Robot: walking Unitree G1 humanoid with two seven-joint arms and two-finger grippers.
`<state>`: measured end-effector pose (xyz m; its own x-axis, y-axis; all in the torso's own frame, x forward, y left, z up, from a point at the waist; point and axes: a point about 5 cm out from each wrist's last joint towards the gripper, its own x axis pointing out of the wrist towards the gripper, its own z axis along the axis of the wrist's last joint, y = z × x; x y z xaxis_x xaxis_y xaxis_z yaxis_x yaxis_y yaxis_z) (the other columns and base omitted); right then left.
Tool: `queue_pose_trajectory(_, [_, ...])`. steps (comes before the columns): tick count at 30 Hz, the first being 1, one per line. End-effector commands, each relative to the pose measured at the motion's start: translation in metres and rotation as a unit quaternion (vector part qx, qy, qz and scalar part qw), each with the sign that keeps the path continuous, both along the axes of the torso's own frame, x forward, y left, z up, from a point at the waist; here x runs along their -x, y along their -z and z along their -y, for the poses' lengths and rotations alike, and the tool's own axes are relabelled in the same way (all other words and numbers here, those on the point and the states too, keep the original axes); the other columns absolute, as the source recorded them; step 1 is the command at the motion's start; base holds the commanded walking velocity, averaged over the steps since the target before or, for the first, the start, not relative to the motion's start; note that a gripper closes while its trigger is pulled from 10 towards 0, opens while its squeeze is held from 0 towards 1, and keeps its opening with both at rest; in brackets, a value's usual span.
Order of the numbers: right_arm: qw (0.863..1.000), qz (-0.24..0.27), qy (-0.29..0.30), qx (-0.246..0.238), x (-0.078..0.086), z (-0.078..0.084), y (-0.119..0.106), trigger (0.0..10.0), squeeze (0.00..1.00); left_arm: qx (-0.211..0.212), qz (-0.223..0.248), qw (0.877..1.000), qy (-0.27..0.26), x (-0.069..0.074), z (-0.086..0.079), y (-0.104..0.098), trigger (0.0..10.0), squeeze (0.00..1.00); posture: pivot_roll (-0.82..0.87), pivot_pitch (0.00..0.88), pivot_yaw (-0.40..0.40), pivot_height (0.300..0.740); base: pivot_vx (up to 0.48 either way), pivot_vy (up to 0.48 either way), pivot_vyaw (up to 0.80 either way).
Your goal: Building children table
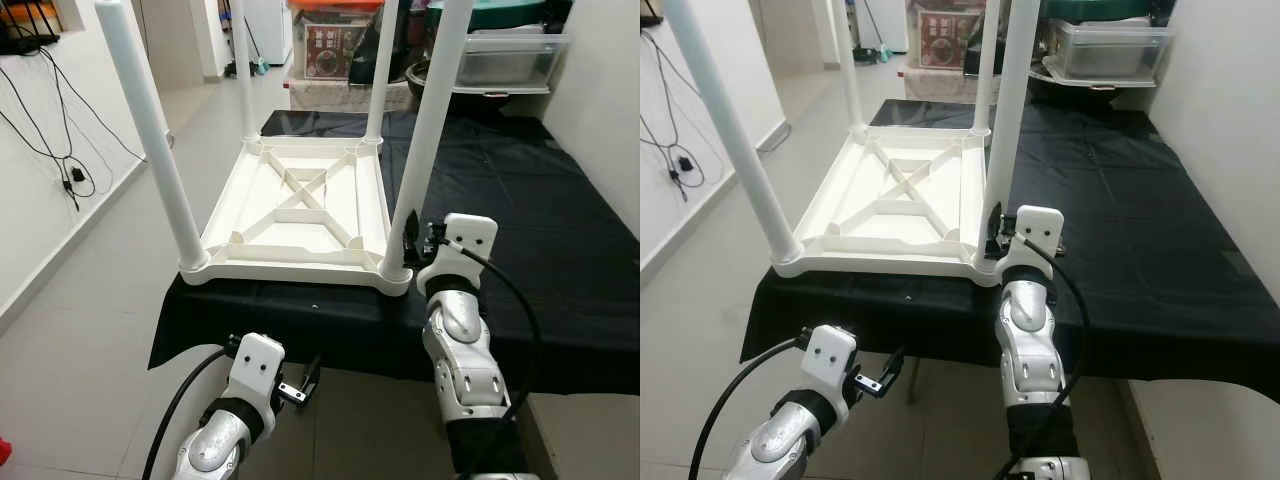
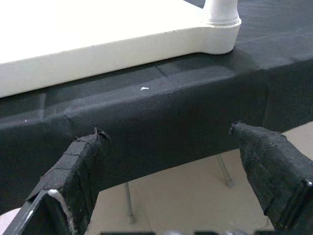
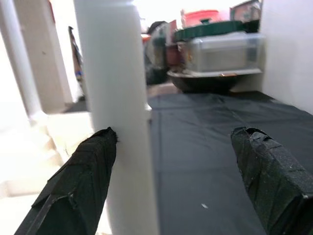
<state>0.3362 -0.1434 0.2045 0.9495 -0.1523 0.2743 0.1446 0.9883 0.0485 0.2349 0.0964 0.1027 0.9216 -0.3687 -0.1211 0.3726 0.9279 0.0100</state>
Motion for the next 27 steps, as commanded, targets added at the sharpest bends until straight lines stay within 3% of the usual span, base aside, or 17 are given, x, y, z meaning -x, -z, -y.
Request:
queue_pose_trajectory(1, [1.000, 0.009, -0.012, -0.010, -0.001, -0.003, -0.004, 10.0, 0.00, 0.004, -0.010, 1.000, 0.001, 0.003, 0.000, 0.002, 10.0, 0.00, 0.08, 0.096, -0.033, 0.740, 0.000, 0.000, 0.00])
queue_pose_trajectory(14, [0.999, 0.010, -0.032, 0.000, -0.013, -0.014, -0.009, 10.0, 0.00, 0.003, -0.014, 1.000, 0.005, 0.002, 0.000, 0.001, 10.0, 0.00, 0.08, 0.098, -0.029, 0.740, 0.000, 0.000, 0.00])
queue_pose_trajectory(16, [0.999, 0.005, -0.032, 0.004, -0.018, -0.017, -0.009, 10.0, 0.00, 0.002, -0.014, 1.000, 0.006, 0.002, 0.001, 0.001, 10.0, 0.00, 0.08, 0.101, -0.030, 0.740, 0.000, 0.000, 0.00])
queue_pose_trajectory(17, [1.000, -0.008, -0.025, 0.005, -0.029, -0.020, -0.009, 10.0, 0.00, 0.003, -0.014, 1.000, 0.005, 0.003, 0.001, 0.000, 10.0, 0.00, 0.09, 0.109, -0.036, 0.740, 0.000, 0.000, 0.00])
queue_pose_trajectory(26, [0.999, -0.038, -0.018, -0.013, -0.037, -0.018, -0.004, 10.0, 0.00, 0.004, -0.013, 1.000, 0.005, 0.006, 0.002, -0.002, 10.0, 0.00, 0.09, 0.124, -0.037, 0.740, 0.000, 0.000, 0.00])
queue_pose_trajectory(27, [0.999, -0.050, -0.015, -0.014, -0.039, -0.016, -0.002, 7.6, 0.00, 0.004, -0.013, 1.000, 0.005, 0.006, 0.002, -0.003, 10.0, 0.00, 0.09, 0.124, -0.037, 0.740, 0.000, 0.000, 0.00])
